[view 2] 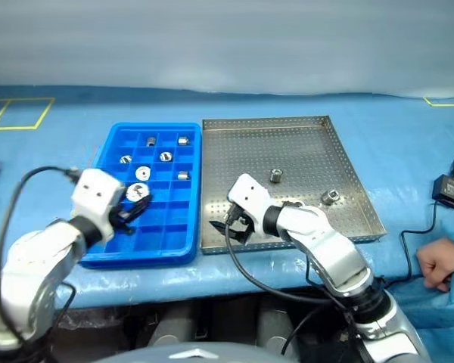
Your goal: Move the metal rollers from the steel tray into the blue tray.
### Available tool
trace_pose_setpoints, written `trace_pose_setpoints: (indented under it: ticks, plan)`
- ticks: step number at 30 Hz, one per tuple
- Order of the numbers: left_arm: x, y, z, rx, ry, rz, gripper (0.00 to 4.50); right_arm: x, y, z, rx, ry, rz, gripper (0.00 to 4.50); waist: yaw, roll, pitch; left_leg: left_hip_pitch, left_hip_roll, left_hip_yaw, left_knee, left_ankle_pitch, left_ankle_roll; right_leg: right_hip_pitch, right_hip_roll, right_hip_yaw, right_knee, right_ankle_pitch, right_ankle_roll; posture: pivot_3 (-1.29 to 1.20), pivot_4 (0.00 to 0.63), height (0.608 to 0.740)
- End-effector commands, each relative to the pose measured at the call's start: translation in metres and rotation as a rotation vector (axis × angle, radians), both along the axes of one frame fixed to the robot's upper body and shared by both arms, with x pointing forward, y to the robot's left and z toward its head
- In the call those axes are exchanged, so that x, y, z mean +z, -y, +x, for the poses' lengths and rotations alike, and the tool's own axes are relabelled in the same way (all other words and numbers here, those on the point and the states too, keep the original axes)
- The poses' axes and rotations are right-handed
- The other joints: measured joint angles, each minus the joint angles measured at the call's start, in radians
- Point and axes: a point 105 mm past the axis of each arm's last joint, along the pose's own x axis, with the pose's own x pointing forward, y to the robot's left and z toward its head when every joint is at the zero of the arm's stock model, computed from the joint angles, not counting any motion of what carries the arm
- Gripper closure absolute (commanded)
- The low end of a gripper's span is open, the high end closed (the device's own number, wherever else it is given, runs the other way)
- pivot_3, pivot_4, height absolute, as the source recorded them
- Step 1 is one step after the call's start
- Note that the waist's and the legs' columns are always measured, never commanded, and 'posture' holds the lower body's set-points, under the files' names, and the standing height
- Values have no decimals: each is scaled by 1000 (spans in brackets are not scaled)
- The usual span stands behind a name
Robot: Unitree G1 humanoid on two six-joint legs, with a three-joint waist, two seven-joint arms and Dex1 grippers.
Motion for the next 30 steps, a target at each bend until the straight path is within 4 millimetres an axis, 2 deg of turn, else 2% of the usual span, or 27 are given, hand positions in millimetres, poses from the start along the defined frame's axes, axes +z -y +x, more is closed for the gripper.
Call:
trace_pose_setpoints:
  ticks: [1, 4, 6, 13, 18, 19, 20, 23, 26, 30]
  plan:
    - [9, -14, -13, 110, 35, 26, 2809, 10, -6, 0, 47, 40, 17, 0, 22, 0, 0, 0, 0, -1, 0, 0, -1, 0, 0, -1, 0, 0, 0, 220, 150, 740]
    - [-3, -25, -21, 185, -13, 37, 2809, 9, -8, 1, 63, 39, 13, 0, 38, 0, 0, 0, 0, -2, 0, 1, -2, 0, 0, -2, 0, -1, 0, 241, 150, 740]
    - [-10, -26, -24, 197, -39, 26, 2809, 10, -9, 1, 76, 39, 11, 0, 42, 0, 0, 0, 1, -2, 0, -1, -6, 0, 0, -3, 0, -1, 1, 253, 150, 740]
    - [-21, -29, -20, 226, -65, 8, 2809, 16, -11, -2, 108, 40, 31, 0, 55, 0, 0, -1, 1, -2, -1, -1, -8, -1, 0, -4, 0, 0, -1, 252, 150, 740]
    - [-16, -28, -16, 228, -41, 2, 1182, 17, -10, -2, 100, 44, 36, 0, 55, 0, 0, -1, 1, -2, -1, -2, -8, -1, 0, -4, 0, -1, -2, 235, 150, 740]
    - [-12, -24, -14, 211, -17, -18, 740, 17, -10, -2, 97, 45, 37, 0, 55, 0, 0, -1, 1, -2, -1, -2, -8, -1, 0, -4, 0, -1, -2, 230, 150, 740]
    - [-8, -19, -11, 185, 12, -47, 534, 17, -10, -2, 94, 46, 36, 0, 55, 0, 0, -1, 1, -2, -1, -2, -8, -1, 0, -4, 0, -1, -2, 227, 150, 740]
    - [9, 1, -2, 78, 106, -136, 534, 18, -8, -1, 77, 55, 36, 0, 56, 0, 0, -1, 1, -3, -1, -2, -8, -1, -1, -4, 0, -1, -2, 212, 150, 740]
    - [26, 31, 7, -81, 193, -231, 534, 19, -4, 2, 43, 68, 29, 0, 56, 0, 0, -1, 1, -2, -1, -2, -9, -1, -1, -5, 0, 1, -4, 202, 150, 740]
    - [30, 63, 26, -269, 199, -247, 534, 17, 5, 7, -26, 81, 0, 0, 53, 0, 0, -1, 1, -2, -1, -1, -8, -1, -1, -5, -1, 1, -5, 136, 150, 740]
